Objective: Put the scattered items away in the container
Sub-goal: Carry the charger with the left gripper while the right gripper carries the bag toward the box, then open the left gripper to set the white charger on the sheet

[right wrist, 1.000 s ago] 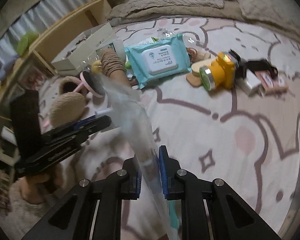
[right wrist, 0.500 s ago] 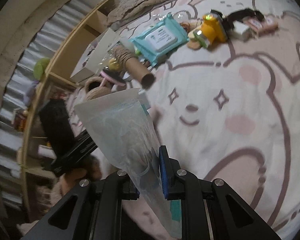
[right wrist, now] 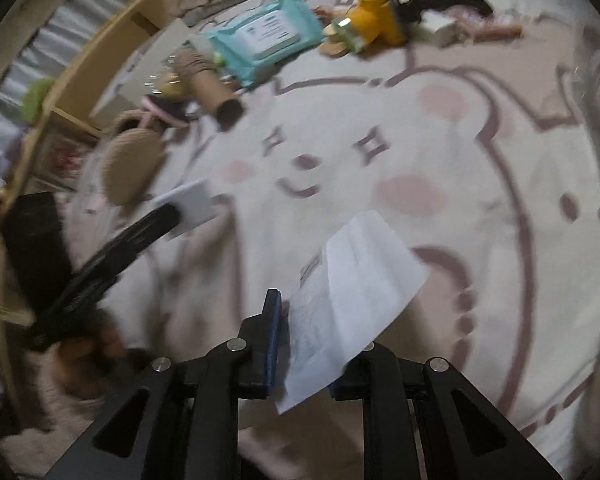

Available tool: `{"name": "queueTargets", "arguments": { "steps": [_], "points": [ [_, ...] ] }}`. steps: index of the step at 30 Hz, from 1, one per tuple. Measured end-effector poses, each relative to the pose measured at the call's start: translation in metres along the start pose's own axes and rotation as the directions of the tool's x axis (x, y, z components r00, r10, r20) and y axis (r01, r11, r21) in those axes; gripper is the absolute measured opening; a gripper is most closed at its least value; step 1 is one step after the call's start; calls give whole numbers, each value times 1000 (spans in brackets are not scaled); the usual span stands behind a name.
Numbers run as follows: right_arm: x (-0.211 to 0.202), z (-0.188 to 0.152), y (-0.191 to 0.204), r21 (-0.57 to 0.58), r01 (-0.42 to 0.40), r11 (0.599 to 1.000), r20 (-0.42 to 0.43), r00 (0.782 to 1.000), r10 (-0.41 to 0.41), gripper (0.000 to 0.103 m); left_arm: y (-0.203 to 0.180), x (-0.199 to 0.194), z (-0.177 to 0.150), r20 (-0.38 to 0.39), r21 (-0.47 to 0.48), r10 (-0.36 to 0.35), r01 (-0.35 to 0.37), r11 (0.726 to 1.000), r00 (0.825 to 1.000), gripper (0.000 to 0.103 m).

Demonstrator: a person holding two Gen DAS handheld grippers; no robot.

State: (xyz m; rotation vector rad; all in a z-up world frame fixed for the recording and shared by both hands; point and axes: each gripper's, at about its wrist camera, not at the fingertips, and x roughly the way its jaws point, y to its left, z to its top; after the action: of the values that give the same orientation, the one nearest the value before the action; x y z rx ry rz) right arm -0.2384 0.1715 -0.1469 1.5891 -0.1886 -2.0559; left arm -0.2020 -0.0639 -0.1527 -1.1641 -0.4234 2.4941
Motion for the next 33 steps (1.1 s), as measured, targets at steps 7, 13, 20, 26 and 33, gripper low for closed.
{"name": "queueTargets", "arguments": {
  "steps": [7,13,20,26,33],
  "points": [
    [5,-6,6,-157,380,912,122,923,-364,90,2,13,-10,-58,-7,21,-22,1000,998,24],
    [-9,-24,20,-200,565,801,249,820,-516,91,3,16,-12,-71,-3,30,-30,1000,997,24],
    [3,-33,63,-218,552,805,331,818,-471,91,7,17,-16,-81,-2,99,-100,995,992,43],
    [42,-29,85,-282,596,752,321,797,-512,91,13,12,-19,-77,-25,107,-110,994,991,49],
    [43,-56,75,-337,659,673,307,752,-583,92,13,10,-21,-83,-25,137,-140,990,987,61]
  ]
}}
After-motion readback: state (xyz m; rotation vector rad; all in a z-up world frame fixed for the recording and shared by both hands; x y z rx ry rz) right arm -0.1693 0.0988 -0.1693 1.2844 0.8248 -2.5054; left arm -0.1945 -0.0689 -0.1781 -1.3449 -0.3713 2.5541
